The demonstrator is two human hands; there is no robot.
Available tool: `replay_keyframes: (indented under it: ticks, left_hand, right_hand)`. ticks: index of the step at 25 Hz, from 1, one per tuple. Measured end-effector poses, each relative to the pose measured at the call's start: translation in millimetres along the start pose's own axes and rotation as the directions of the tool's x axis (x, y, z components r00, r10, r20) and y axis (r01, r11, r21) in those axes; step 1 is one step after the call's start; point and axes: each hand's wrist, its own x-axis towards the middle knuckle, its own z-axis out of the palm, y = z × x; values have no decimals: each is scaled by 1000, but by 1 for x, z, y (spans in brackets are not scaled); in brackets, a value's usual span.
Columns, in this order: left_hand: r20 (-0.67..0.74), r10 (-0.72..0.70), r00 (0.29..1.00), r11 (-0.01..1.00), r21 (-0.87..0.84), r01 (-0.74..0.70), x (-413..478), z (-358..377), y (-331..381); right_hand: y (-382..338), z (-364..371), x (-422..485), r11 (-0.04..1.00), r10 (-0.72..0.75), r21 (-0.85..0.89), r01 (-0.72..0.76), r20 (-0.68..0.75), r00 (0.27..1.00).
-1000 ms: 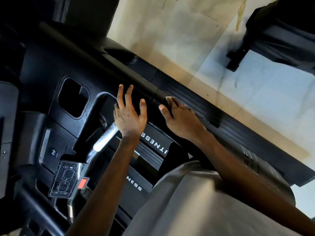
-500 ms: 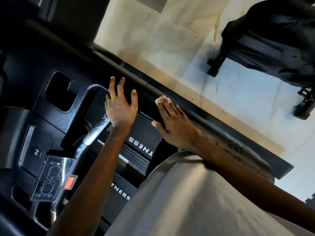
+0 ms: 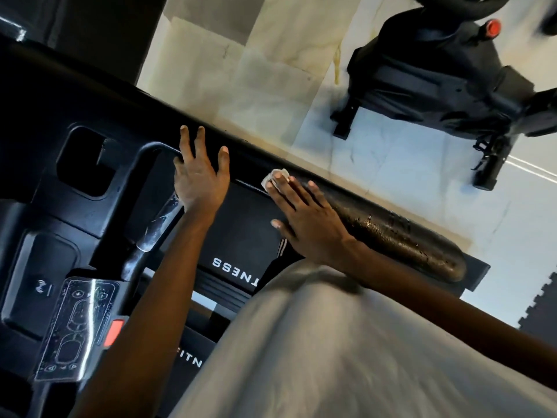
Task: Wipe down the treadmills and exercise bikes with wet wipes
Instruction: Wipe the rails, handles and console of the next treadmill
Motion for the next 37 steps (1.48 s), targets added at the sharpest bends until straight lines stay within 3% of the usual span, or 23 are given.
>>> replay_keyframes:
  ticks: [7,11,15,17,18,21,24,26,28,32,37]
  left_hand:
    - [8,67,998,996,-67,-67,-3,-2,-7]
    - [54,162,985,971,-187,-150,-3,-7,-22]
    - [75,206,976,960,-209,-186,-7,-8,-28]
    - [34,150,988,967,-212,-140,-15,-10,-23]
    - [-22,183,983,961,-204,-184,-22,-9,-23]
    - [-88,508,857,827,-226,-514,-36,2,-21]
    - [30,672,740,721,-251,-645,-39,18,-18]
    - [50,697,715,703,-240,-669,-39,22,-19]
    - [49,700,712,701,-235,-673,-37,22,-19]
    - [74,700,710,709,-187,-680,-30,22,-11]
    - [141,669,730,743,-147,-652,-35,22,-1]
  right_hand:
    - [-32,8,5,992,118,46,-116,-45,992]
    - [-28,18,-23,987,151,-38,-155,-100,983]
    - [-50,22,-18,947,320,62,-315,-137,937]
    - [-65,21,-2,930,362,115,-349,-130,923]
    - [-65,19,-4,927,372,109,-360,-137,918]
    - [-39,16,-43,860,511,90,-503,-159,845]
    - [-21,17,-73,736,676,154,-659,-110,729]
    - [-29,16,-59,739,670,217,-638,-138,729]
    - [-41,15,-37,796,596,251,-551,-162,787]
    - [-44,12,-20,871,482,183,-456,-137,865]
    - [2,1,-51,778,625,96,-621,-16,780]
